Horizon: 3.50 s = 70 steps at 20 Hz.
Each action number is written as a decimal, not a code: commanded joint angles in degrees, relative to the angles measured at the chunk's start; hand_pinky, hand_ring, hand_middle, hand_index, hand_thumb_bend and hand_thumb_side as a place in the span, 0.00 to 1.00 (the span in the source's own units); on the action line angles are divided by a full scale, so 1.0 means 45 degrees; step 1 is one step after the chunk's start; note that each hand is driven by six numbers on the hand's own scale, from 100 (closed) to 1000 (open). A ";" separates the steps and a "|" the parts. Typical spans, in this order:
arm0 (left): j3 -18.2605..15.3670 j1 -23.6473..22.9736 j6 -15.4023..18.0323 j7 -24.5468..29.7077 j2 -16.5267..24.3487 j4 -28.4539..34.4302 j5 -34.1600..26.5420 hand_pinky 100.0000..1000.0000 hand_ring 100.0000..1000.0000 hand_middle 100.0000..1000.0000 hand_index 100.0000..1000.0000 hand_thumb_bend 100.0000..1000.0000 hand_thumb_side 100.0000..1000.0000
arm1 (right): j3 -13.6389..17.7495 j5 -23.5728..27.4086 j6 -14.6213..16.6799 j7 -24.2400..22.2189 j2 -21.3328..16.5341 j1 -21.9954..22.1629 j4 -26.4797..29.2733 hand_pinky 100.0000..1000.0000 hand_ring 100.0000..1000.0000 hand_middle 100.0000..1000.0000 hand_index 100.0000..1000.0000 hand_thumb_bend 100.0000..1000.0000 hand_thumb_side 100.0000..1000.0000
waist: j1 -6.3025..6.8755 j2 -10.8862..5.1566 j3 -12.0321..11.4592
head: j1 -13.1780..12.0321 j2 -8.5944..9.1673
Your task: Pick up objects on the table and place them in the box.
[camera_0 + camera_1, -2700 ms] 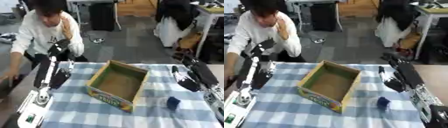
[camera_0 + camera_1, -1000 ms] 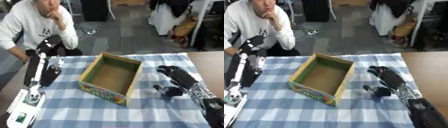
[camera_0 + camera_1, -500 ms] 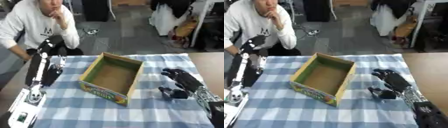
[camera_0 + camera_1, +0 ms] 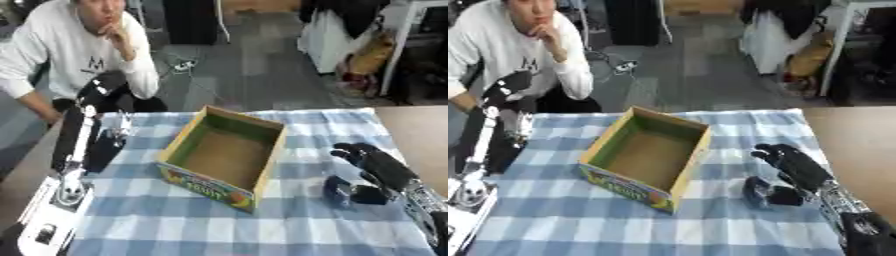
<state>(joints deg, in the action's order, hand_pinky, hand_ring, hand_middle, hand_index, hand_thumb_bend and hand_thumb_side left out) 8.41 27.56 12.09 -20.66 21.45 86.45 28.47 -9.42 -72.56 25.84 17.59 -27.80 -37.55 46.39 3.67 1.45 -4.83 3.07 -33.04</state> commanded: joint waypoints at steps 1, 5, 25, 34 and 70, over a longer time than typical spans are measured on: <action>-0.0036 0.0140 -0.0018 -0.0009 0.0360 0.0197 -0.0059 0.91 0.78 0.85 0.89 0.04 0.95 | 0.0009 0.0034 -0.0019 0.0161 -0.0216 -0.0068 0.0225 0.95 0.87 0.90 0.91 0.25 1.00 | -0.0031 -0.0158 -0.0006 | -0.0097 0.0027; -0.0026 0.0141 -0.0004 0.0003 0.0342 0.0216 -0.0084 0.91 0.78 0.85 0.89 0.04 0.95 | -0.0016 -0.0015 0.0047 0.0281 -0.0070 -0.0074 0.0148 0.95 0.88 0.90 0.91 0.23 1.00 | -0.0023 -0.0129 -0.0039 | -0.0106 0.0042; 0.0000 0.0118 -0.0024 0.0004 0.0322 0.0280 -0.0143 0.91 0.78 0.84 0.89 0.03 0.96 | -0.0118 -0.0406 0.0229 0.0226 0.0210 -0.0098 -0.0045 0.94 0.88 0.90 0.91 0.20 1.00 | -0.0089 -0.0018 -0.0202 | -0.0231 0.0061; -0.0005 0.0137 -0.0038 -0.0008 0.0346 0.0317 -0.0176 0.91 0.78 0.84 0.89 0.02 0.96 | 0.0158 -0.1036 -0.0134 0.0226 0.0213 -0.0163 -0.0597 0.94 0.88 0.90 0.91 0.18 1.00 | -0.0073 0.0087 -0.0205 | -0.0206 0.0102; 0.0027 0.0165 -0.0072 0.0027 0.0341 0.0392 -0.0244 0.92 0.78 0.85 0.88 0.01 0.97 | 0.0700 -0.1404 -0.0965 0.3924 0.0346 -0.0204 -0.1027 0.00 0.00 0.00 0.14 0.00 0.96 | -0.0058 0.0310 -0.0323 | -0.0285 0.0166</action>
<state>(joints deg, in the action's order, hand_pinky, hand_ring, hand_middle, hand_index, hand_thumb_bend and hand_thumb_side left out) 8.77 27.41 11.83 -20.59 21.46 87.15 27.50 -6.71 -79.40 21.53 32.94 -25.63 -37.77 40.70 3.46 3.39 -6.28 2.47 -32.86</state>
